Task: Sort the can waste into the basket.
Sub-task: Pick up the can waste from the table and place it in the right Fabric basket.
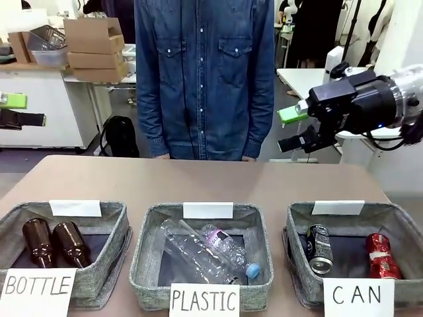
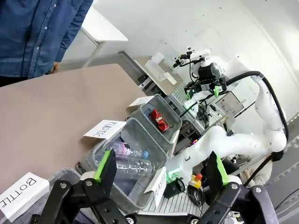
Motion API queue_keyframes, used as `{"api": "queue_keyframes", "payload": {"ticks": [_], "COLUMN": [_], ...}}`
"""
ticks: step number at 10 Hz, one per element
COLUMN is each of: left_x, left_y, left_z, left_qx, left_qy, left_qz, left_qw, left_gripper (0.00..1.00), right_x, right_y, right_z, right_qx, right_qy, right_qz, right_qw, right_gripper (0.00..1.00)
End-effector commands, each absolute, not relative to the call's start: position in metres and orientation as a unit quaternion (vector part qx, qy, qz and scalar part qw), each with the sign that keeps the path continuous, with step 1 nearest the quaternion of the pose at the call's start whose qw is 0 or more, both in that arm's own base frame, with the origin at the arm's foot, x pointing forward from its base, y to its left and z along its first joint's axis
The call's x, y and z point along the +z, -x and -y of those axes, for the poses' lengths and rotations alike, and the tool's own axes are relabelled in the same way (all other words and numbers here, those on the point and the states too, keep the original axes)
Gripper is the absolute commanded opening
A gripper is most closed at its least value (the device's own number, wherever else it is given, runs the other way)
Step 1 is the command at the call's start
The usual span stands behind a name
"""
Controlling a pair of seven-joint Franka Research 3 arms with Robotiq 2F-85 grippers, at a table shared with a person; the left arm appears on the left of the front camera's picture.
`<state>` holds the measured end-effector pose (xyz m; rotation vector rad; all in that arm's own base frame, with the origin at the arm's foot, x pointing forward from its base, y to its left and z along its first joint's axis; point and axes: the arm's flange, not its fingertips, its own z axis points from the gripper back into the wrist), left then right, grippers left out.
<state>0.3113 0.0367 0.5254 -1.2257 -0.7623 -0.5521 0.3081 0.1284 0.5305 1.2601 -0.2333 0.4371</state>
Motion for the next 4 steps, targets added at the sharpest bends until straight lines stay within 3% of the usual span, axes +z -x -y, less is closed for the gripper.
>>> {"api": "queue_keyframes", "payload": {"ticks": [1,4], "left_x": [0.5313,0.5313], "left_y": [-0.3110,-0.3110], "left_z": [-0.0364,-0.0364], "left_qx": [-0.246,-0.246], "left_qy": [0.561,0.561], "left_qz": [0.343,0.343], "left_qw": [0.712,0.712], "left_gripper": [1.00,1.00], "right_x": [0.5276,0.5276], "right_y": [-0.3075,-0.3075], "right_z": [-0.1252,-0.1252], "right_qx": [0.213,0.213], "right_qy": [-0.583,-0.583], "right_qz": [0.108,0.108], "right_qw": [0.777,0.777], "right_gripper": [1.00,1.00]}}
